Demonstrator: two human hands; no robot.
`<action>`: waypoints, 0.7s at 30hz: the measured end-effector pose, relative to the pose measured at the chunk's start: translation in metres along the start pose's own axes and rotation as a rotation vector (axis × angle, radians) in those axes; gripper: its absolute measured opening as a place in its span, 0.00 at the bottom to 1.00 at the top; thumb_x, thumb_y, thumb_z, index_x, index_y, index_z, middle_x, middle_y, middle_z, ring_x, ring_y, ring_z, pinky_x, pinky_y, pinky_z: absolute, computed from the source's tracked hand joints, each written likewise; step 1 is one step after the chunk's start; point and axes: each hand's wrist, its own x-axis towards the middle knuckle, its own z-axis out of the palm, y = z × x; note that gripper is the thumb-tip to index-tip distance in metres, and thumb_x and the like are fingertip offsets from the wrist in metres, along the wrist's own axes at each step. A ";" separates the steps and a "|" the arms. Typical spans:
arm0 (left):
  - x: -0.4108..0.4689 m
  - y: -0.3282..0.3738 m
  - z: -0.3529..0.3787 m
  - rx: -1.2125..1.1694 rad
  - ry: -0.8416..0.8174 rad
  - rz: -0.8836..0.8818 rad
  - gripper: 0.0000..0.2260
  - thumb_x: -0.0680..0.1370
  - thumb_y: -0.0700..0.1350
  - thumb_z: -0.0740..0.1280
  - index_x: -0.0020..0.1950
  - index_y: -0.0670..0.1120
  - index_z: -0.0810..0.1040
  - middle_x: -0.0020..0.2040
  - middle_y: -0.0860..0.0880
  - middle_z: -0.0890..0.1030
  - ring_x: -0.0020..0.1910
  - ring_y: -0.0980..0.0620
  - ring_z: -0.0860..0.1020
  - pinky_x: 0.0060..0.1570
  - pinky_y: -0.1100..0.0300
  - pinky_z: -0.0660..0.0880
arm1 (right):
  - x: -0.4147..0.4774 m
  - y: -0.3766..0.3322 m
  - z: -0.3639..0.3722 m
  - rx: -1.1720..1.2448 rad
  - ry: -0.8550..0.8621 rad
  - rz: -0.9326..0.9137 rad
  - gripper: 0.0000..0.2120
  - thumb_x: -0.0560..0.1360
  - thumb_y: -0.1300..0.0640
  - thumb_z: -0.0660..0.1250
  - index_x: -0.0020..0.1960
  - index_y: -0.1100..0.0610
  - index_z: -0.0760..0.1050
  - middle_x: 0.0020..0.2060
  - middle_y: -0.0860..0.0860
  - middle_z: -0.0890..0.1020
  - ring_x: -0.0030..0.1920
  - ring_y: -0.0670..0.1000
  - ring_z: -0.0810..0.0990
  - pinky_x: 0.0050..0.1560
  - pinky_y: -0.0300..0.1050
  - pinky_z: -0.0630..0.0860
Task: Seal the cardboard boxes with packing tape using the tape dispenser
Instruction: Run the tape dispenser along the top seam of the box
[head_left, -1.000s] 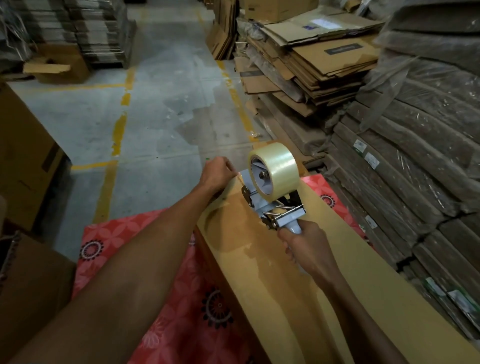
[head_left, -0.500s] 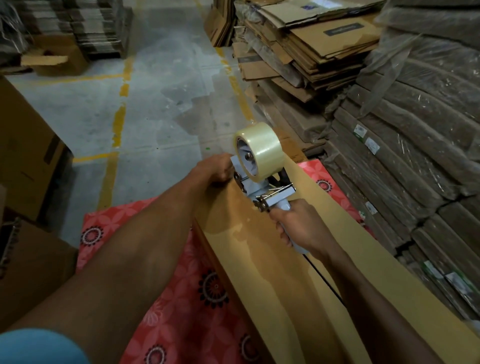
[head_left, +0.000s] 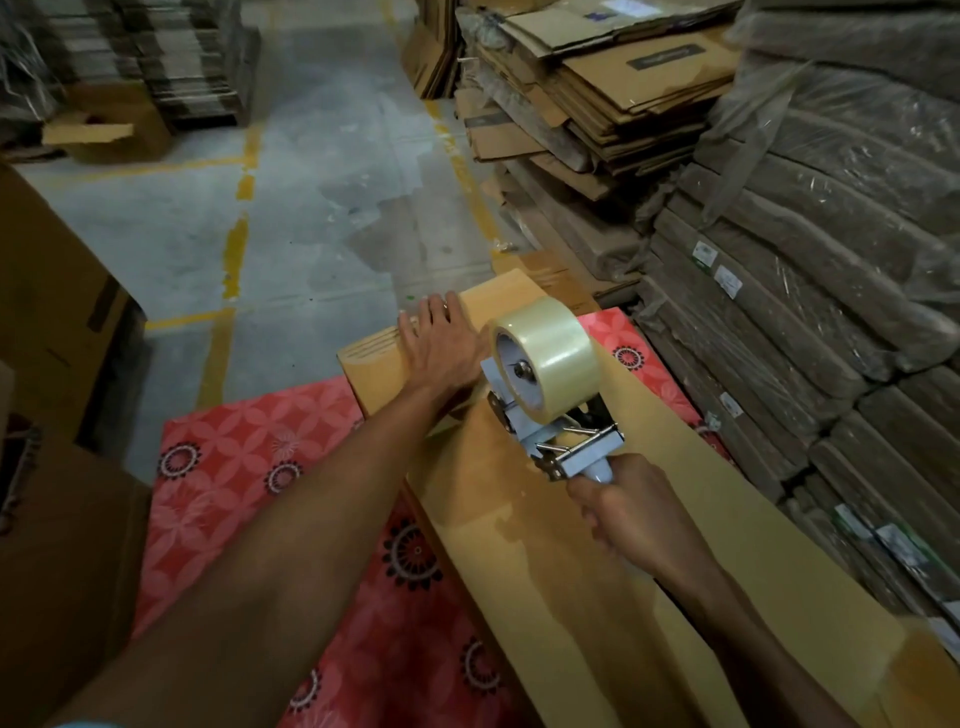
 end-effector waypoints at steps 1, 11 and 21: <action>-0.002 -0.001 0.004 0.049 -0.029 0.027 0.36 0.81 0.52 0.59 0.82 0.40 0.46 0.82 0.39 0.51 0.81 0.40 0.49 0.78 0.37 0.44 | 0.000 -0.001 0.000 -0.011 0.005 -0.019 0.14 0.69 0.49 0.66 0.33 0.59 0.75 0.28 0.55 0.78 0.30 0.54 0.76 0.35 0.51 0.75; 0.060 -0.048 -0.001 0.173 -0.045 0.048 0.45 0.75 0.49 0.72 0.83 0.44 0.47 0.83 0.44 0.49 0.82 0.43 0.47 0.77 0.35 0.45 | 0.043 -0.046 0.015 -0.022 0.052 -0.111 0.13 0.67 0.47 0.67 0.32 0.57 0.77 0.29 0.55 0.82 0.32 0.61 0.82 0.37 0.61 0.81; 0.065 -0.036 -0.001 0.096 -0.035 -0.038 0.39 0.82 0.68 0.43 0.83 0.42 0.45 0.84 0.44 0.47 0.82 0.46 0.45 0.77 0.37 0.41 | 0.003 0.008 -0.019 -0.019 -0.013 -0.031 0.11 0.73 0.53 0.69 0.37 0.60 0.79 0.28 0.53 0.79 0.30 0.55 0.76 0.36 0.52 0.74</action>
